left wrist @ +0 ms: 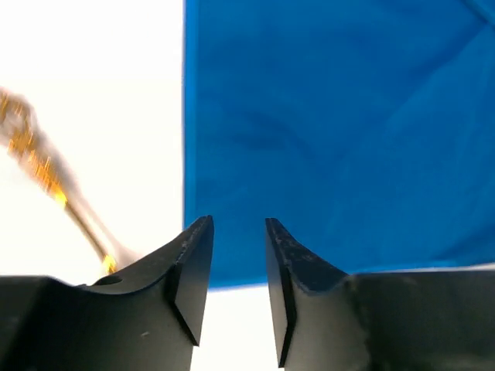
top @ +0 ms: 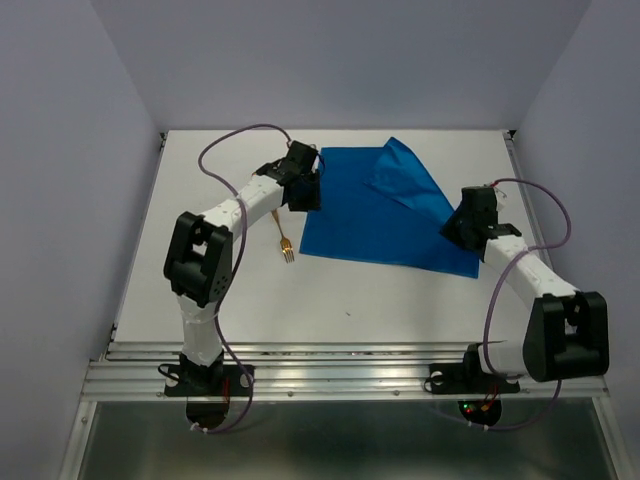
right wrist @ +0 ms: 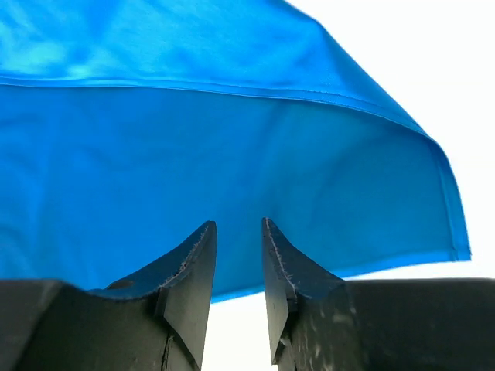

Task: Fold the napkin into a case and place the utensils inside
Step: Move the crumpled napkin to the center of the board, then pick up the crumpled napkin from the center of the board.

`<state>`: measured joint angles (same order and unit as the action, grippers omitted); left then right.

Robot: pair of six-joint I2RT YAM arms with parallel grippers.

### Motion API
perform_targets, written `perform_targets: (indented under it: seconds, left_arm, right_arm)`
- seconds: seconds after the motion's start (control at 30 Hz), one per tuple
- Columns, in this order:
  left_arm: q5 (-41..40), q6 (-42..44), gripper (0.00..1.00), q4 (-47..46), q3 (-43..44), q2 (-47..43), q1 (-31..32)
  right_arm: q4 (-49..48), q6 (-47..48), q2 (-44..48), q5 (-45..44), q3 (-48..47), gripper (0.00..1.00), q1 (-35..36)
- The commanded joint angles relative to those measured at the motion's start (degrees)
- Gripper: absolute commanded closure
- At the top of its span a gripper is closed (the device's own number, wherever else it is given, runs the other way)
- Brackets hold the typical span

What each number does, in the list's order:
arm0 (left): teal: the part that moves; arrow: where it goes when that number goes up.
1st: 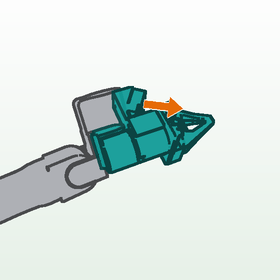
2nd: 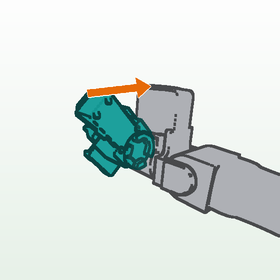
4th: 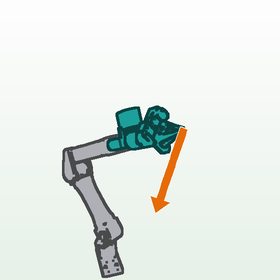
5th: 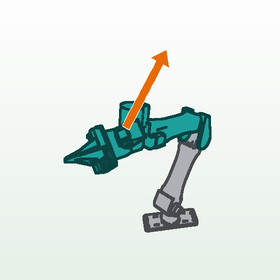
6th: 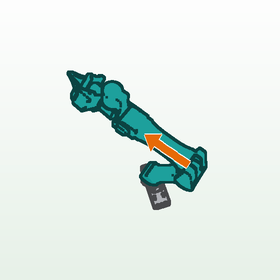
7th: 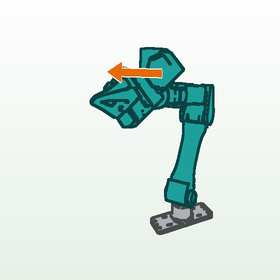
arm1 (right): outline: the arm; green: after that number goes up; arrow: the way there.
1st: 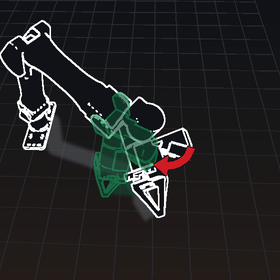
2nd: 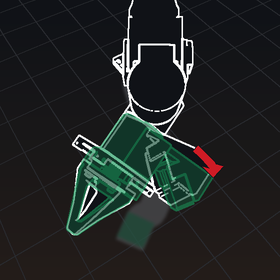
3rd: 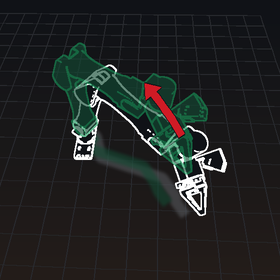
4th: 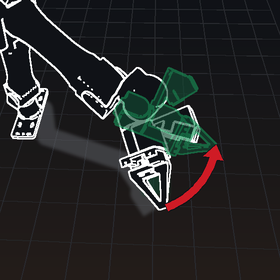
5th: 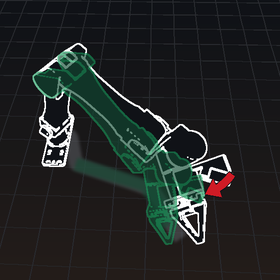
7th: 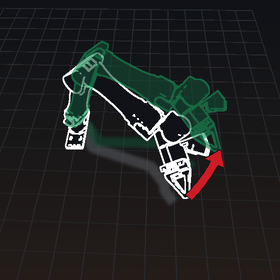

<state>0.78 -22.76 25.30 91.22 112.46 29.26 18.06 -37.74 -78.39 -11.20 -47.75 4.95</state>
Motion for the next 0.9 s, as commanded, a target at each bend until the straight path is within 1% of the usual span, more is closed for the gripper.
perform_targets:
  seconds: [0.0, 0.1, 0.2, 0.33, 0.6, 0.63, 0.77, 0.87]
  left_arm:
    - [-2.89, -2.89, 0.5, 1.17, -10.4, -6.45, 0.36]
    - [-1.14, -4.83, 0.44, -2.08, -17.19, -7.87, 0.63]
    - [1.06, -5.8, 0.44, -4.2, -20.19, -7.7, 1.5]
    - [0.55, -6.85, 0.44, -4.73, -20.82, -7.17, 3.26]
    - [-0.16, -7.29, 0.48, -5.17, -21.17, -4.63, 3.7]
    - [-1.99, -7.29, 0.48, -5.09, -21.0, -4.28, 3.62]
    - [-5.16, -7.82, 0.48, -3.68, -19.85, -3.57, 3.62]
    - [-7.1, -7.56, 0.44, -2.72, -19.07, -3.75, 3.7]
  right_arm:
    - [3.46, -0.23, 6.74, -0.66, 3.79, 0.64, 0.23]
    - [4.26, -0.5, 9.04, -1.01, 5.29, 0.64, 0.23]
    - [4.79, -0.41, 8.7, -1.1, 6.0, 0.64, 0.23]
    - [5.31, -0.41, 7.46, -0.75, 4.95, 0.64, 0.23]
    - [5.23, 0.12, 6.85, -0.66, 3.8, 0.63, 0.23]
    - [5.23, 0.12, 6.76, -0.66, 3.8, 0.63, 0.23]
    - [5.4, 0.12, 6.85, -0.66, 4.06, 0.63, 0.23]
    - [5.31, 0.21, 7.2, -0.66, 4.33, 0.63, 0.23]
